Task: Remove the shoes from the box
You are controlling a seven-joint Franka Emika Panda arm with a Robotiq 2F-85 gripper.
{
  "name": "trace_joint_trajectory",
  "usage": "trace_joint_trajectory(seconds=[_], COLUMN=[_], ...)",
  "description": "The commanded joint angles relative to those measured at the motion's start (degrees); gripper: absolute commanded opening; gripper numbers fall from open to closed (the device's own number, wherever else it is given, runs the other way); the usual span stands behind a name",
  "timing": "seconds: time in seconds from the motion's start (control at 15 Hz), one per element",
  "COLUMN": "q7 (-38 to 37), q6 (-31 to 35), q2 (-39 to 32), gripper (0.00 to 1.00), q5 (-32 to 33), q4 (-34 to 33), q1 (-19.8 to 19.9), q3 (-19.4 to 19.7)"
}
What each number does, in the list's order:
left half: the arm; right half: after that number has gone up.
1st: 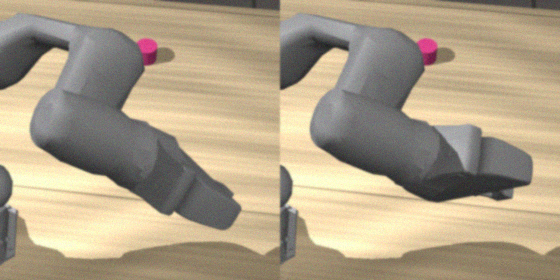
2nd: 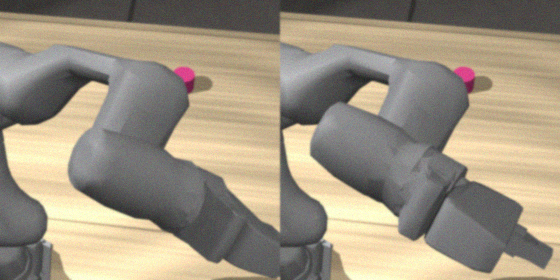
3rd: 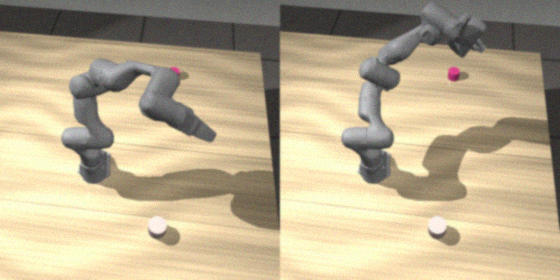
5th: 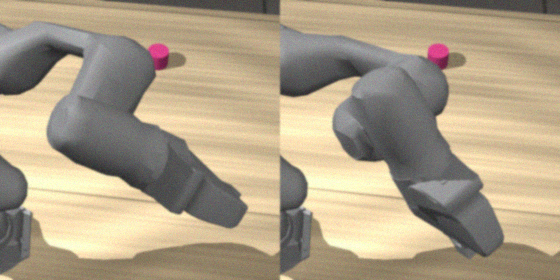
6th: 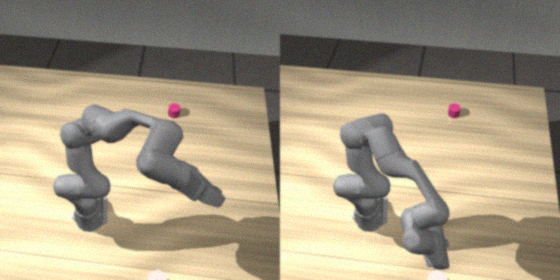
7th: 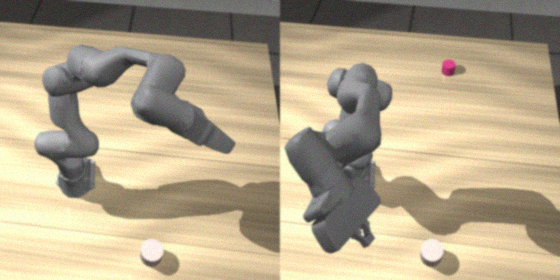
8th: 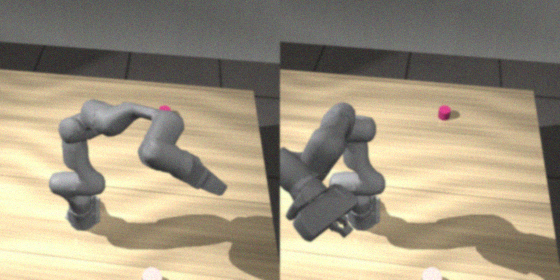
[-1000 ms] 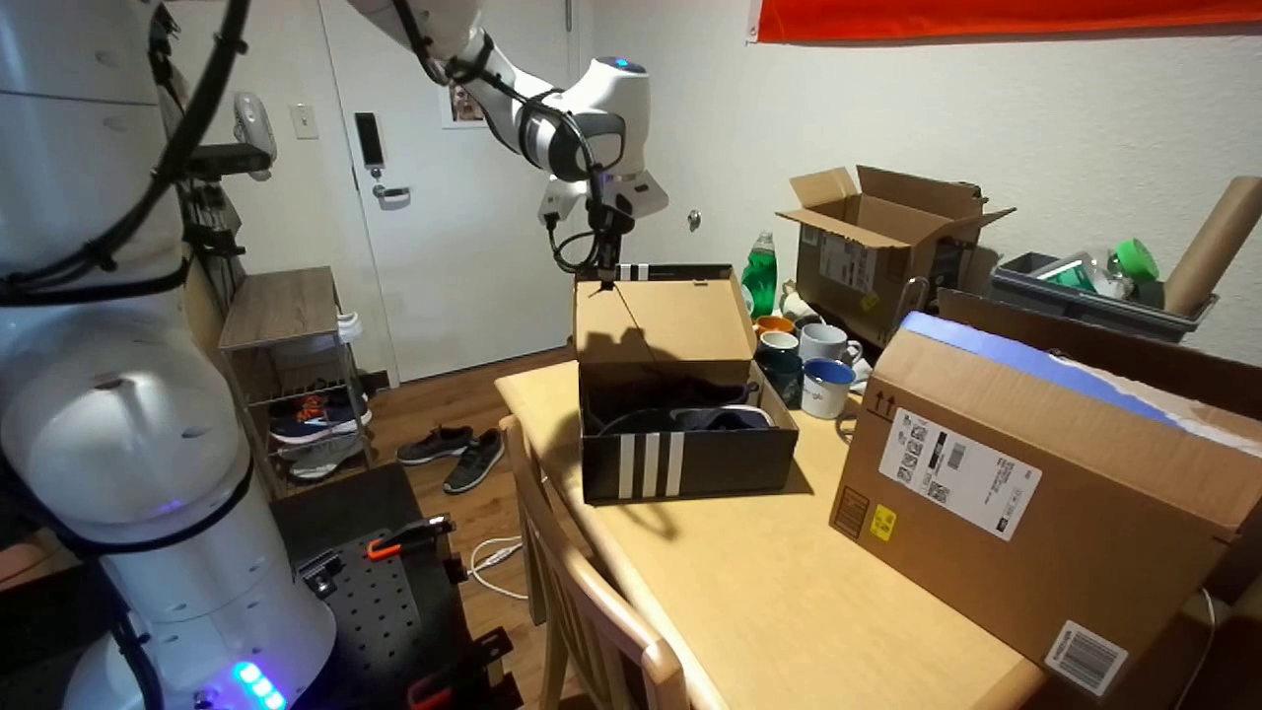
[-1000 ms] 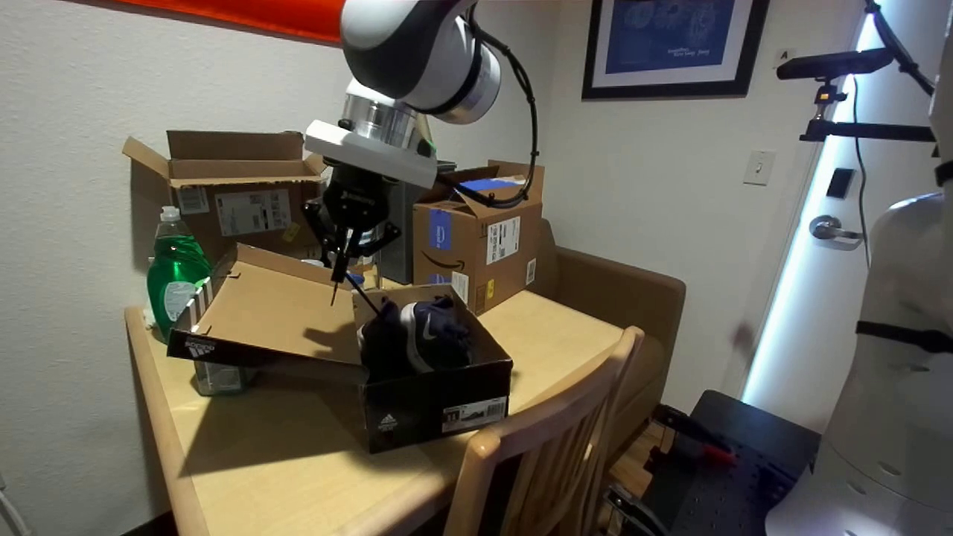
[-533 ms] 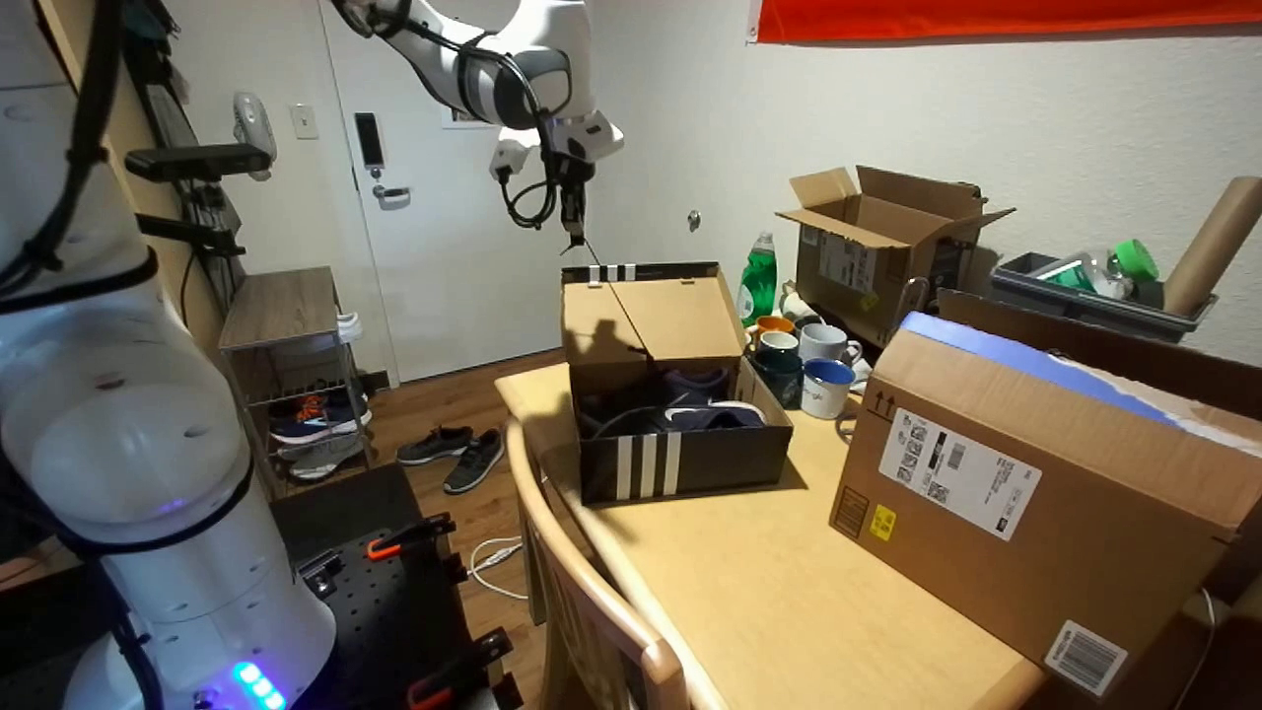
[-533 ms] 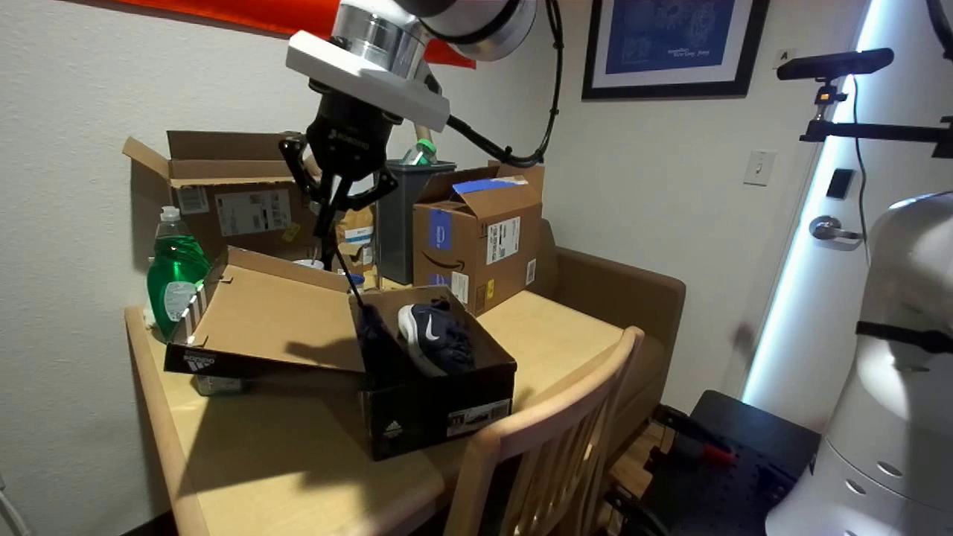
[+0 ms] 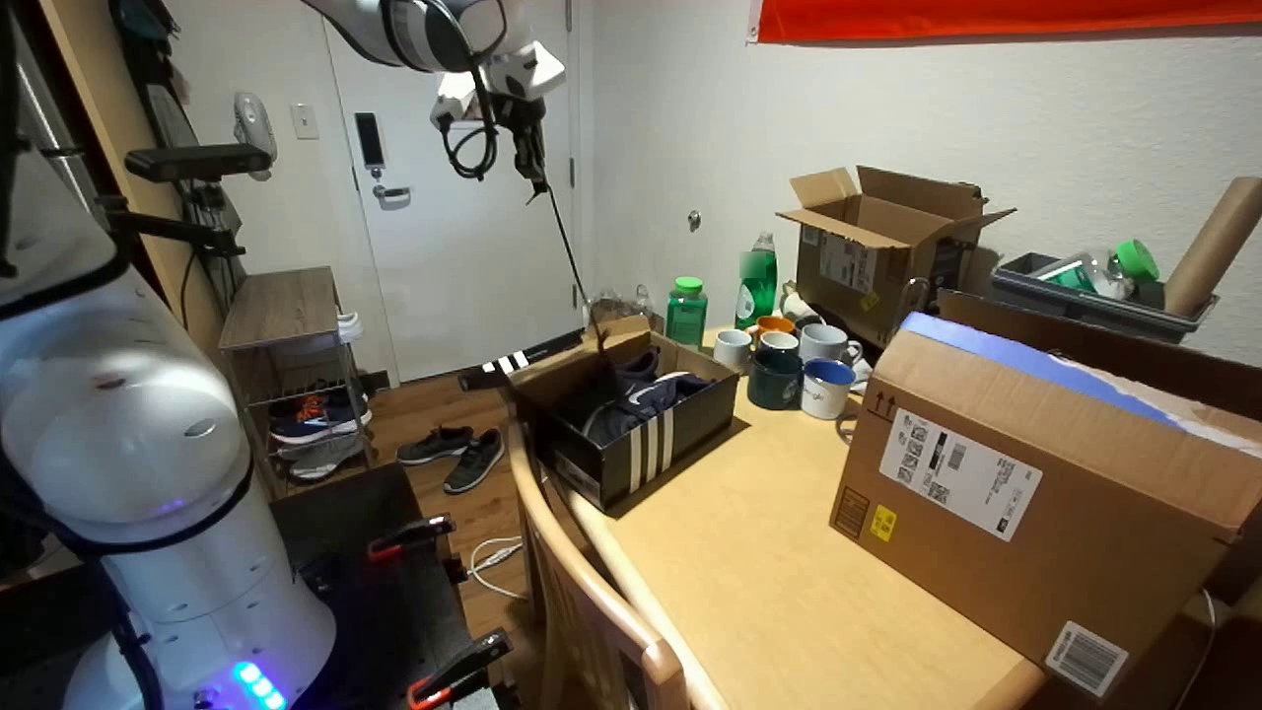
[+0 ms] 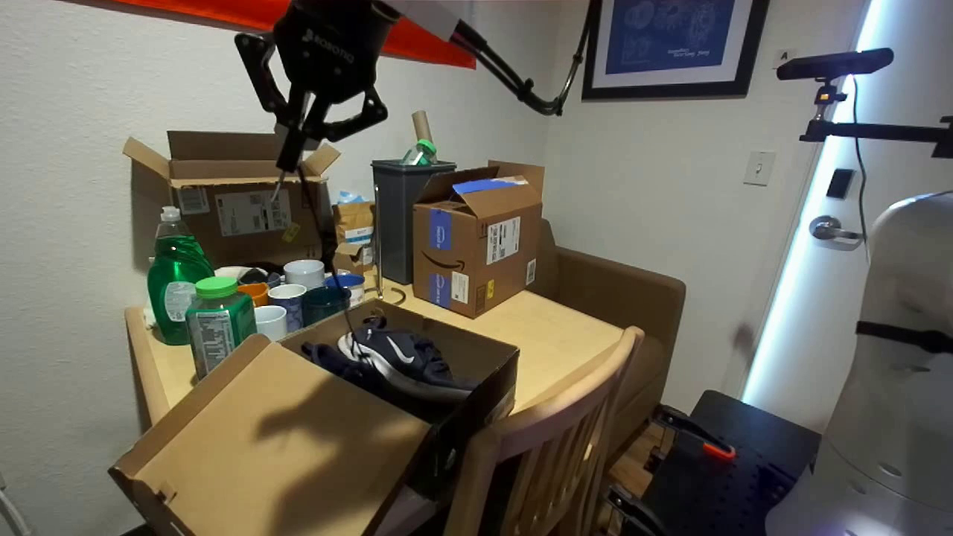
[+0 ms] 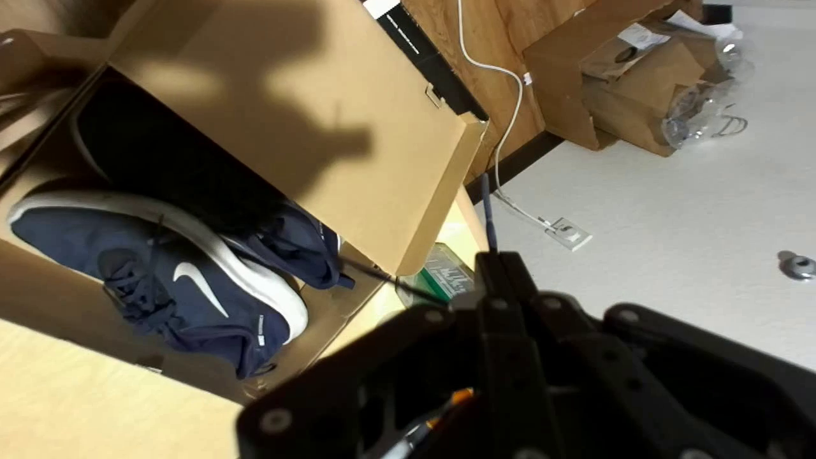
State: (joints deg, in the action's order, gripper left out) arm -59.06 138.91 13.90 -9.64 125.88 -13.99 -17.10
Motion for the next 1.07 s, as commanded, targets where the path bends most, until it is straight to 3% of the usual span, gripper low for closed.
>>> trace_joint_trajectory(seconds=[0.0, 0.07, 0.33, 0.47, 0.53, 0.67, 0.73, 0.87, 1.0], q7=[-2.71, -2.80, -2.96, -3.66, -2.85, -1.54, -1.53, -1.53, -1.52], q6=[1.32, 1.67, 2.13, 2.65, 3.14, 1.34, 1.54, 1.54, 1.54], q2=[5.05, 5.76, 8.78, 10.10, 10.71, 8.67, 8.95, 8.90, 8.65], gripper=[0.28, 0.02, 0.01, 0.05, 0.27, 0.32, 0.14, 0.27, 0.32], q5=[-0.12, -0.40, -0.75, 0.37, -0.17, -0.49, -0.50, -0.49, -0.47], q4=[2.29, 2.53, 3.61, 4.25, 4.68, 2.35, 2.61, 2.59, 2.59], q1=[0.88, 0.94, 1.05, 1.47, 1.13, 1.15, 1.14, 1.13, 1.16], q3=[-0.88, -0.78, -1.17, -2.00, -1.87, -1.62, -1.72, -1.79, -1.77])
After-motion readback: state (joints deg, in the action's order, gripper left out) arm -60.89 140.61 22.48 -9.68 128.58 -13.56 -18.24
